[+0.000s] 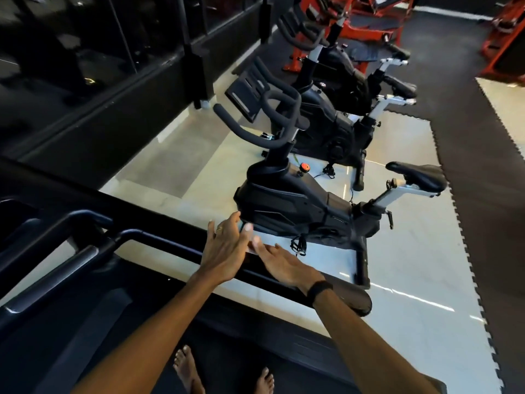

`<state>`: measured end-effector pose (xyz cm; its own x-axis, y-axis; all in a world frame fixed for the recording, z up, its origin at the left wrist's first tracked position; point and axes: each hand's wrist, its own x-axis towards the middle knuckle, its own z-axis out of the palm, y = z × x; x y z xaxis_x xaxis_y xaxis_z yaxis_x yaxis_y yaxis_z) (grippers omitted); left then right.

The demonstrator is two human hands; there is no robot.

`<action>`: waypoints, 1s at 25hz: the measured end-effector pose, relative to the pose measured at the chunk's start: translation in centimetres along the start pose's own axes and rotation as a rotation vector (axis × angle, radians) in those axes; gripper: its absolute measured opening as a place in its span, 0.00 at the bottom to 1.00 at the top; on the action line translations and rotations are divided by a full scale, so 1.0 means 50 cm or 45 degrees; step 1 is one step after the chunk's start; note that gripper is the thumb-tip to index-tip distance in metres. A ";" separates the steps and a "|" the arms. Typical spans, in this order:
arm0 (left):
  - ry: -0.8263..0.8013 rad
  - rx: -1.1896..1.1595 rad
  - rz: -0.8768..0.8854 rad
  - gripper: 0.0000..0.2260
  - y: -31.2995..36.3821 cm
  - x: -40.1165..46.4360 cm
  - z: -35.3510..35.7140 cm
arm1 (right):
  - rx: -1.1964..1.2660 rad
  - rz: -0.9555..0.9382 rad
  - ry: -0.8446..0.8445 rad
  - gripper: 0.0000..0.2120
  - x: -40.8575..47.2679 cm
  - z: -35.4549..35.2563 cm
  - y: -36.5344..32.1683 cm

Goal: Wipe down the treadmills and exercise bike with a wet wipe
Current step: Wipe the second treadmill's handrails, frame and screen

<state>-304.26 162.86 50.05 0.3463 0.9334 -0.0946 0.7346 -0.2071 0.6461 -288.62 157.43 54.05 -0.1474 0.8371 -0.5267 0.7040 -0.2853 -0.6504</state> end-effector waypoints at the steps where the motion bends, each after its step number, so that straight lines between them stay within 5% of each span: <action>1: -0.006 0.058 0.014 0.40 0.003 -0.002 0.003 | -0.025 -0.050 0.036 0.28 -0.039 -0.004 0.034; 3: -0.016 0.175 0.048 0.38 0.013 -0.007 0.011 | -0.215 -0.050 0.131 0.30 -0.088 -0.008 0.104; 5: -0.031 0.259 0.093 0.39 0.033 -0.011 0.025 | -0.341 0.100 0.160 0.43 -0.084 -0.017 0.144; 7: -0.046 0.227 0.098 0.40 0.045 -0.011 0.031 | -0.383 0.185 0.117 0.42 -0.043 -0.016 0.127; 13: -0.017 -0.157 0.036 0.42 0.032 -0.015 0.024 | -0.644 -0.282 0.328 0.40 -0.101 0.106 0.083; 16: -0.035 -0.168 0.062 0.42 0.040 -0.019 0.036 | -0.833 -0.217 0.541 0.41 -0.179 0.106 0.151; 20: -0.064 -0.118 0.101 0.42 0.043 -0.020 0.037 | -0.750 0.134 0.357 0.44 -0.095 0.056 0.095; 25: -0.126 -0.224 0.107 0.48 0.038 -0.029 0.021 | -0.895 -0.208 0.358 0.47 -0.109 0.136 0.058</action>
<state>-302.76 160.81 50.64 0.4638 0.8799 -0.1034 0.5910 -0.2203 0.7760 -290.49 148.83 51.30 -0.1716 0.9569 -0.2343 0.9779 0.1367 -0.1581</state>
